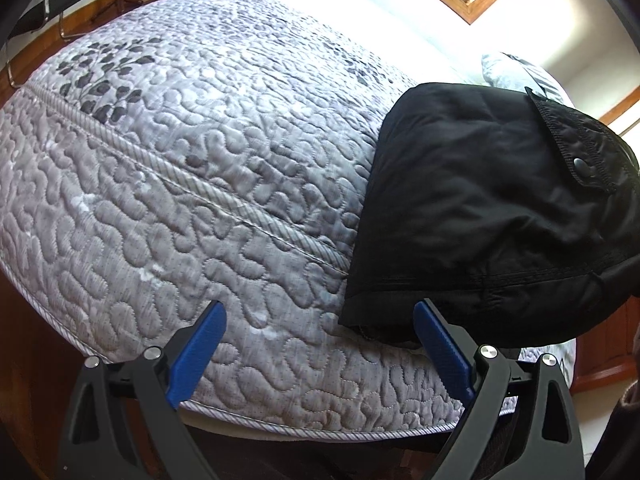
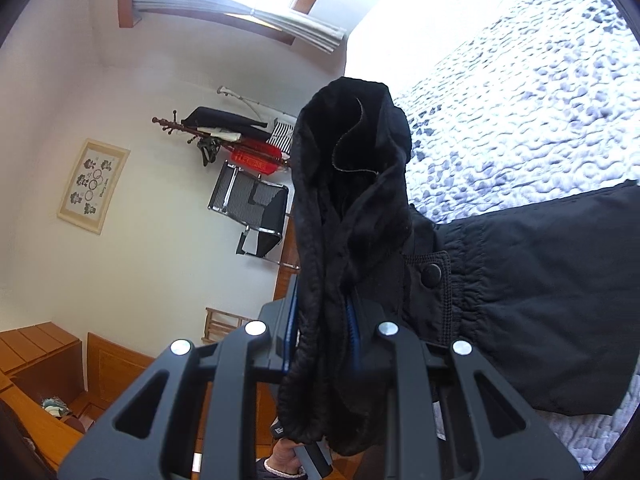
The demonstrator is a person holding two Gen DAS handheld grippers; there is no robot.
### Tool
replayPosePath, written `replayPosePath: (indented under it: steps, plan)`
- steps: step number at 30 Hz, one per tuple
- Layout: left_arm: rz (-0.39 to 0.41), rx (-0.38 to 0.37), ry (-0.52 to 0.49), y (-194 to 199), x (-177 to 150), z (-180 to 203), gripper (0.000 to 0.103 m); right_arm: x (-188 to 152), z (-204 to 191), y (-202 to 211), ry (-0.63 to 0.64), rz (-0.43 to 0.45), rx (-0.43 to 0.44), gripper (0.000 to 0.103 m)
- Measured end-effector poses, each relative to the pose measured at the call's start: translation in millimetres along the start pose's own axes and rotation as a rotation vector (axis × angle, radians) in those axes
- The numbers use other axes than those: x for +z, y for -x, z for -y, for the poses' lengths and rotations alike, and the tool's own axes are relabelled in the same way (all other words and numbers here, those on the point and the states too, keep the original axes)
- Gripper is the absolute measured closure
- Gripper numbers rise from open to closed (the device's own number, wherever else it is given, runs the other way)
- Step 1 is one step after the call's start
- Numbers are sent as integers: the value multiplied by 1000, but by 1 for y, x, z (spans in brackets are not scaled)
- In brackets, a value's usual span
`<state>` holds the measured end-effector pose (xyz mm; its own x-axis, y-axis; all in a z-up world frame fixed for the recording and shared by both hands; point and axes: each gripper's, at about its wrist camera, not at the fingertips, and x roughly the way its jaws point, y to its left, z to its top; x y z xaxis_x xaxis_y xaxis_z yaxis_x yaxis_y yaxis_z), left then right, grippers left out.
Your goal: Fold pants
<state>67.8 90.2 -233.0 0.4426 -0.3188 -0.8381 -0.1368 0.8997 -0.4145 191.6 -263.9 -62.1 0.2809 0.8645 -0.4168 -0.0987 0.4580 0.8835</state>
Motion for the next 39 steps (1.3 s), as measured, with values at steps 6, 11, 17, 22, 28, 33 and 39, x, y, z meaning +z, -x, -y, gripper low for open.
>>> replayPosePath:
  steps: [6,11,17,22,28,33,39]
  plan:
    - [-15,-1,-28,-4,-1,12,8,-2,22,27,-43,40,-15,83]
    - [-25,1,-50,-8,-2,18,8,-3,49,42,-92,65,-24,83]
    - [-28,6,-75,-10,-2,27,8,-6,76,54,-112,79,-65,83]
    - [-32,12,-93,-11,-1,33,8,-11,109,56,-160,86,-108,83]
    - [-48,17,-117,-14,-3,40,8,-16,151,52,-231,91,-135,83]
    - [-63,23,-129,-18,-6,46,8,-22,180,42,-277,81,-146,83]
    - [-79,27,-148,-22,-8,53,8,-27,202,31,-305,76,-151,84]
